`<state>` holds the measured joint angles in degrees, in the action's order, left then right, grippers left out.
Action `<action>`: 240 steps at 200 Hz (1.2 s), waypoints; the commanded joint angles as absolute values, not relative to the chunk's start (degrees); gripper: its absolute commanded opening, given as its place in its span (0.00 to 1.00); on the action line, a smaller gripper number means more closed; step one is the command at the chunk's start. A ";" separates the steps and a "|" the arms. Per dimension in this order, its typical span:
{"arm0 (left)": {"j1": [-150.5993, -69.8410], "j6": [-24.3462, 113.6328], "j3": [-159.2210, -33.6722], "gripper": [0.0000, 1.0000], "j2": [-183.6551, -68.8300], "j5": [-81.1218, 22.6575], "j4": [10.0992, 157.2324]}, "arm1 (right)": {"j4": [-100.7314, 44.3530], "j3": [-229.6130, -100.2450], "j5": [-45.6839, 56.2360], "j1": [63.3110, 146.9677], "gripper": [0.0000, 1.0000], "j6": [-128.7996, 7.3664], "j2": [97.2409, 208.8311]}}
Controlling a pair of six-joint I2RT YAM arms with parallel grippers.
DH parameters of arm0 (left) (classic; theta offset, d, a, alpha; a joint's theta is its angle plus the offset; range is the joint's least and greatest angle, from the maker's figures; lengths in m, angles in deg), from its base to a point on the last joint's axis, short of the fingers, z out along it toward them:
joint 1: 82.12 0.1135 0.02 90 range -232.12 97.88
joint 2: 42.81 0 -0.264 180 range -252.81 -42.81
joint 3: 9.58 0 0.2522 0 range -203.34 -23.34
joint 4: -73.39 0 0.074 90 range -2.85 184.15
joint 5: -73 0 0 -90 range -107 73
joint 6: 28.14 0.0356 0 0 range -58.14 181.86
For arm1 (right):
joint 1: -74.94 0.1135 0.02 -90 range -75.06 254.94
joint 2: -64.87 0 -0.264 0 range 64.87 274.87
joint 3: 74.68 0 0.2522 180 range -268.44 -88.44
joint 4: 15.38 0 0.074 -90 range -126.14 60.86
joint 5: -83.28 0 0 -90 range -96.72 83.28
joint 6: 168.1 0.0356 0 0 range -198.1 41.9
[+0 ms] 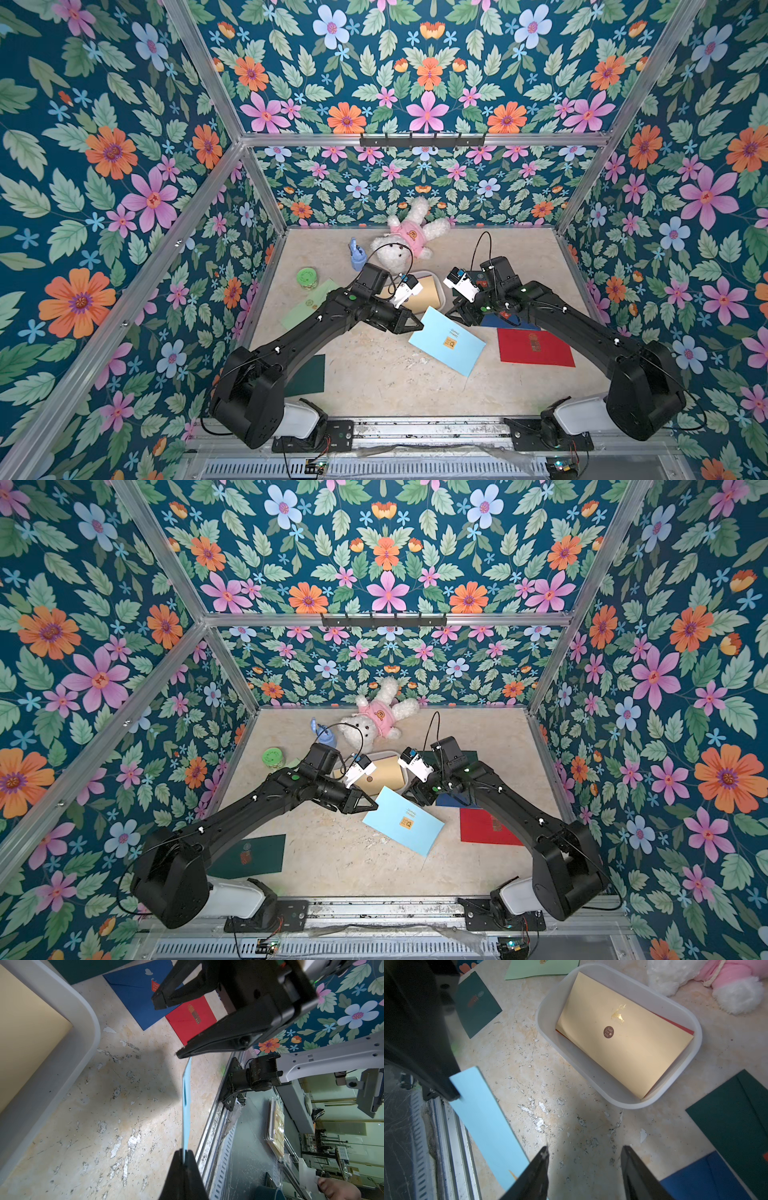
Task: Put the sealed envelopes into the storage box
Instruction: Pick up the envelope from the center of the board.
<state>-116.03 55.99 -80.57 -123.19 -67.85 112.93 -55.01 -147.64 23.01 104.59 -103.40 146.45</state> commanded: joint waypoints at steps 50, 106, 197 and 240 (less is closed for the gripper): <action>-114.83 60.43 -81.80 0.00 -125.05 -69.05 114.34 | -60.69 -148.94 31.73 100.25 0.56 -107.79 144.80; -114.46 62.96 -86.95 0.00 -128.14 -71.89 115.36 | -58.69 -146.54 32.66 102.01 0.56 -107.72 146.82; -113.42 61.87 -87.27 0.03 -130.35 -63.54 114.86 | -59.98 -147.06 34.05 102.53 0.10 -108.28 149.59; -112.17 56.18 -87.02 0.25 -129.98 -49.19 115.88 | -60.17 -146.71 33.45 102.56 0.03 -107.11 150.65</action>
